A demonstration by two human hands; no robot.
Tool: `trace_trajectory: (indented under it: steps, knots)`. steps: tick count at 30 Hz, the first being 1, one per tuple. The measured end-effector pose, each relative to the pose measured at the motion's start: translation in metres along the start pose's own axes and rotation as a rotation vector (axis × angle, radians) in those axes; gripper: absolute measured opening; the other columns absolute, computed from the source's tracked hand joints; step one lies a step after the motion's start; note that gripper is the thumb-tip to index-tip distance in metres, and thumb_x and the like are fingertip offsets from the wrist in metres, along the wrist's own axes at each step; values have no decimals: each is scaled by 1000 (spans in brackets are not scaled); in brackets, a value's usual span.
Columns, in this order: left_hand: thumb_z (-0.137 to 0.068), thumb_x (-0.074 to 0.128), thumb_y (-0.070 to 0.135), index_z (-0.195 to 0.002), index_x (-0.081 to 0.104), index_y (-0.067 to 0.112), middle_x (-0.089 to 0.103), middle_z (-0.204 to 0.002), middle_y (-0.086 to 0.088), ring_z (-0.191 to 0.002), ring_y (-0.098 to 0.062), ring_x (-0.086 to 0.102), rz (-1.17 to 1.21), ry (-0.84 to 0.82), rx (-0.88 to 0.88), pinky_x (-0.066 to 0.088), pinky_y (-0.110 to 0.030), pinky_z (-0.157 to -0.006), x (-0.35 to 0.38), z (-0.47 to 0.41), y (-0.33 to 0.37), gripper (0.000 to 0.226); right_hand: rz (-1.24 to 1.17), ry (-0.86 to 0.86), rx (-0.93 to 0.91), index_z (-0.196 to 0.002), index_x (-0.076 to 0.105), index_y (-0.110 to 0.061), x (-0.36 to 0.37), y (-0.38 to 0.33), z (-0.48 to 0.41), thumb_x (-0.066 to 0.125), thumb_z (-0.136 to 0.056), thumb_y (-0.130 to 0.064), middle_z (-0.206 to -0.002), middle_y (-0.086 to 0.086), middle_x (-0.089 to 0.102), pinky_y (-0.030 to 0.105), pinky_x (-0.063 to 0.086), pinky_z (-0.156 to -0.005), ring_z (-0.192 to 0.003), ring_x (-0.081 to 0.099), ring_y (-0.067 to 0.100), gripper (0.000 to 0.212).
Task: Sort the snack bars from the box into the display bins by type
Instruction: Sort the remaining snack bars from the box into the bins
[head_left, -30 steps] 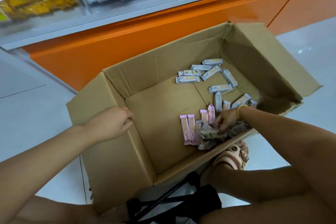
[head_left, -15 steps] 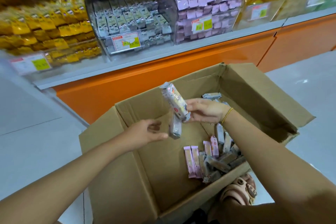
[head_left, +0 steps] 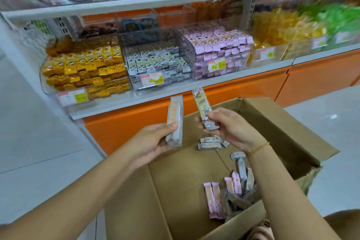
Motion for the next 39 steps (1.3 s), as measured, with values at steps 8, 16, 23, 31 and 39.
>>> trace_trajectory:
  steps: [8,16,23,31,39]
  knots:
    - [-74,68,19,-123,57,14,71,-108,-8,-93,-19,70,-82,53,160,58,-29,-73,4,10,16,50,25,115,-124,-89,52,-6,48,1,1,66,-86,-16,-93,15,70,35,58,-81,-88,69,24,18]
    - [-83,68,17,-114,66,15,74,-98,0,-85,-13,70,-281,178,200,55,-27,-75,-3,8,26,31,-9,120,-195,-96,56,-3,71,4,-1,65,-87,-16,-77,1,72,22,56,-70,-78,69,12,18]
    - [-75,60,9,-115,61,2,68,-112,-18,-95,-23,70,241,-72,78,58,-31,-78,-1,-11,46,41,57,267,-353,-101,58,-3,55,-15,3,69,-81,-18,-85,7,75,24,56,-70,-78,71,15,27]
    - [-79,51,1,-125,55,2,63,-122,-20,-115,-29,60,239,-231,30,51,-37,-93,30,-50,49,46,174,428,-443,-98,62,-6,28,-9,3,73,-77,-13,-89,3,74,21,55,-66,-78,71,13,25]
    - [-76,54,5,-123,56,2,65,-119,-19,-112,-30,61,238,-229,-22,53,-38,-91,41,-90,52,47,152,490,-396,-99,63,-9,2,-12,-17,63,-88,-15,-81,-2,74,17,52,-63,-73,69,7,13]
Point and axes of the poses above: each hand's wrist, its own z-axis away from the middle knuckle, its own x-axis out of the palm, y = z × x, the point moved 2 cm from there along -z, towards the middle knuckle
